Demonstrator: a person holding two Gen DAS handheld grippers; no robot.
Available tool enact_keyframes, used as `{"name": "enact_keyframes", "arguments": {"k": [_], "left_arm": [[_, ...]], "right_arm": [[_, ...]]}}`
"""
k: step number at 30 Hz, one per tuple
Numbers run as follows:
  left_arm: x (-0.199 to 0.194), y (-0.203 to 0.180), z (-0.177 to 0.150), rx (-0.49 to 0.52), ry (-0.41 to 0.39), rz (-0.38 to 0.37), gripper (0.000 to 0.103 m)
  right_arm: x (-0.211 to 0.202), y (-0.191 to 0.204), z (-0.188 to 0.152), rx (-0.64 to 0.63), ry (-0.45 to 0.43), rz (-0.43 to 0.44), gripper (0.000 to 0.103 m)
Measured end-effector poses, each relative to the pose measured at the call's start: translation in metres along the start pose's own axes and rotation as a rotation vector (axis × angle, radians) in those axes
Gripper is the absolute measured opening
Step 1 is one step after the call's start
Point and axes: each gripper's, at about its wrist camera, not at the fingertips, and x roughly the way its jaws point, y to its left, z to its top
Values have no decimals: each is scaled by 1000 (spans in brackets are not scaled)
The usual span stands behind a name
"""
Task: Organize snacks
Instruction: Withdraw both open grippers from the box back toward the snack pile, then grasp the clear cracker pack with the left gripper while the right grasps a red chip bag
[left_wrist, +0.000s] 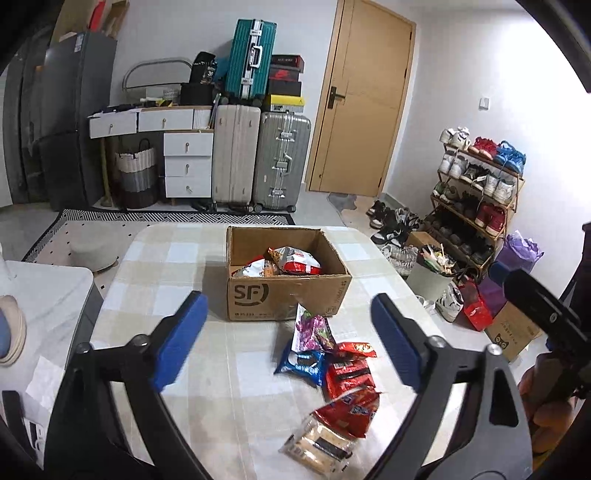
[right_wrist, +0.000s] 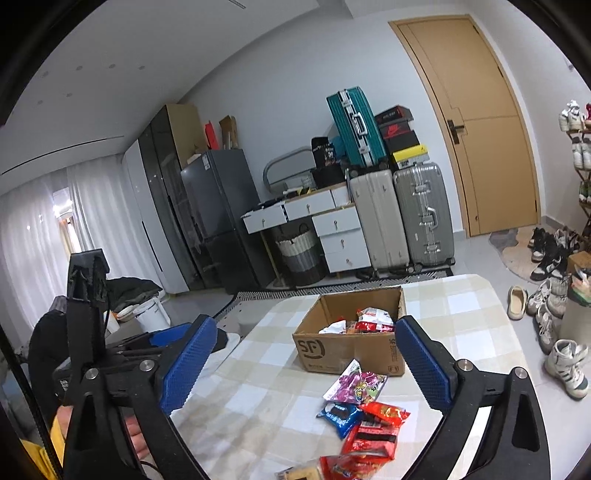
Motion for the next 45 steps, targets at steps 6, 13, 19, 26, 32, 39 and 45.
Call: {"name": "enact_keyframes", "arguments": {"k": [6,13,19,26,32,39,45], "left_arm": [[-41,-2,-18,12,-41,4,103],[-56,-2,-34,7,-21,-4,103],[-59,-3,-47,2,-7,-4,103],[-33,1,-49,17,24,-18,103],[0,-1,-71,52,99,-55,103],[55,0,-119,94,231,-101,103],[107,-9,-165,149,386,-156,103]], "right_arm": [[-21,13,-19,-50,-27,-13,101],[-31,27,-30,-102,-36,-21,102],[-36,35,-42,-145,-40,-37,102],[-42,34,-51,-147,-49,-49,102],[-42,30,-61,-174,-48,-90,102],[-23,10,-75,-126,29,-80,102],[-16,-5,-83,-88,41,-80,102]]}}
